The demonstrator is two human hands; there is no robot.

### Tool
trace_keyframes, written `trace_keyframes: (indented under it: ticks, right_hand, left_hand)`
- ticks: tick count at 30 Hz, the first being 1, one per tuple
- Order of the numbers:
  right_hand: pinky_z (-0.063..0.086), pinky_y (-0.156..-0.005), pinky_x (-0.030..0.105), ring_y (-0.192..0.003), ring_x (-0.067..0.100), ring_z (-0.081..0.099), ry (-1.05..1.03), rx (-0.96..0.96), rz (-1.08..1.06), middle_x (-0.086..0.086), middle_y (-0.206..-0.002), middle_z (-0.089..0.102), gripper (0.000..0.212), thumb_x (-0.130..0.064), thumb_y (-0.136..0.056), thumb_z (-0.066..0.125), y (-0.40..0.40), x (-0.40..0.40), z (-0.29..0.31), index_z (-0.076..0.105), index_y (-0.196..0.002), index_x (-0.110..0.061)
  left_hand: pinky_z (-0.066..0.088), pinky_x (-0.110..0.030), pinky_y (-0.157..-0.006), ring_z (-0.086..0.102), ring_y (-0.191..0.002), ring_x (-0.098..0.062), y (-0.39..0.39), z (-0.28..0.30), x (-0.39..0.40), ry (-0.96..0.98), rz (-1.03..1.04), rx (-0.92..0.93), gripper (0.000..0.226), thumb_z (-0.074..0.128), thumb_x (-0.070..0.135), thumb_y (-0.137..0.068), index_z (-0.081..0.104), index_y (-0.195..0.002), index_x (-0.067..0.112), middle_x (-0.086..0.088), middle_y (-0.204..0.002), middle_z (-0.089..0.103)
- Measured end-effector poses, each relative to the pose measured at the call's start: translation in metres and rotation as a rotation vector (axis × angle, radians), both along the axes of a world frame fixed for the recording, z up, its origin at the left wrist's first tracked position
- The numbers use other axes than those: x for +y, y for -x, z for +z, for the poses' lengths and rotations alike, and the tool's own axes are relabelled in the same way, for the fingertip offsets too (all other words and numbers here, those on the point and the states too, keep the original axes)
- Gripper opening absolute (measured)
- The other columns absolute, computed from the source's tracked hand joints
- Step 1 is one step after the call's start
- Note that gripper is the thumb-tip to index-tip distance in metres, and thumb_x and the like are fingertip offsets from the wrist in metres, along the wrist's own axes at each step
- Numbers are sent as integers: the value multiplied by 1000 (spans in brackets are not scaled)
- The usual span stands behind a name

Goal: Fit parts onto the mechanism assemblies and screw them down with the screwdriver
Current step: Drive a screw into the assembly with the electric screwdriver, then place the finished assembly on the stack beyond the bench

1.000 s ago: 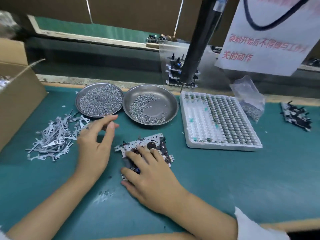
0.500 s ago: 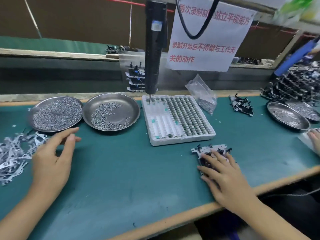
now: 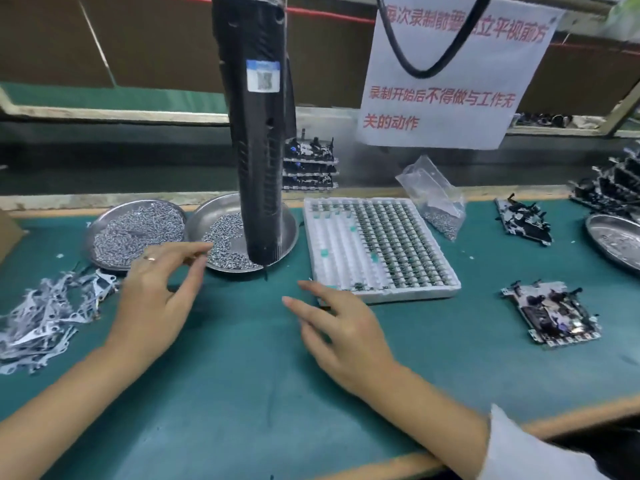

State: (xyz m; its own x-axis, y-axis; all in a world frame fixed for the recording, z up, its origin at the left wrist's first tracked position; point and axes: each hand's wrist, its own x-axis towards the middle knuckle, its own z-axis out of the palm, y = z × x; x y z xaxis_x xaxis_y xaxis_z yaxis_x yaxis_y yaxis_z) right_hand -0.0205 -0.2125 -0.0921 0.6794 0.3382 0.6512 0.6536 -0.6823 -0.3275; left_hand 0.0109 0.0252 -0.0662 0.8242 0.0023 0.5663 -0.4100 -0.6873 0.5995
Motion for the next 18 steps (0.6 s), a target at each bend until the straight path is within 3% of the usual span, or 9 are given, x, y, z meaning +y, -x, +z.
trace_keyframes:
  ticks: [4,6,8,12,15,18]
  right_hand:
    - [51,-73,35,-88,30,66,-114,-63,67,17,-112,67,27,-6,-84,57,-27,42,4,70,-107,0]
    - [53,-76,36,-93,29,66,-185,-42,78,16,-111,67,27,-2,-83,59,-35,51,1,68,-108,4]
    - [53,-84,35,-99,29,65,-228,23,103,17,-114,66,28,2,-82,62,-38,53,-5,66,-110,6]
    - [43,-100,26,-113,20,58,-318,187,132,12,-122,62,31,-6,-90,55,-41,50,-13,63,-119,1]
    - [42,-101,24,-115,17,57,-331,201,166,10,-123,62,33,-9,-91,51,-45,49,-14,62,-121,-2]
    - [46,-97,27,-111,19,59,-334,164,190,10,-121,62,32,-7,-88,54,-50,49,-16,64,-118,-1]
  left_hand:
    - [39,-33,-72,51,-80,-21,-51,20,-14,-125,36,69,19,54,9,-83,65,-97,1,-3,-89,57]
    - [46,-39,-87,58,-101,-30,-85,23,-19,-110,54,258,32,60,1,-86,58,-118,0,-16,-110,62]
    - [38,-36,-104,50,-121,-28,-114,29,-33,-141,44,345,52,65,4,-87,47,-135,5,-15,-132,53]
    - [23,-28,-110,39,-133,-25,-165,54,-78,-305,-27,192,50,55,21,-96,39,-142,9,-9,-147,39]
    - [23,-35,-114,31,-139,-23,-200,55,-95,-440,-27,272,61,52,30,-97,25,-149,13,-6,-157,22]
    - [26,-35,-112,31,-139,-25,-220,57,-110,-487,-43,326,60,53,26,-97,27,-148,11,-11,-154,28]
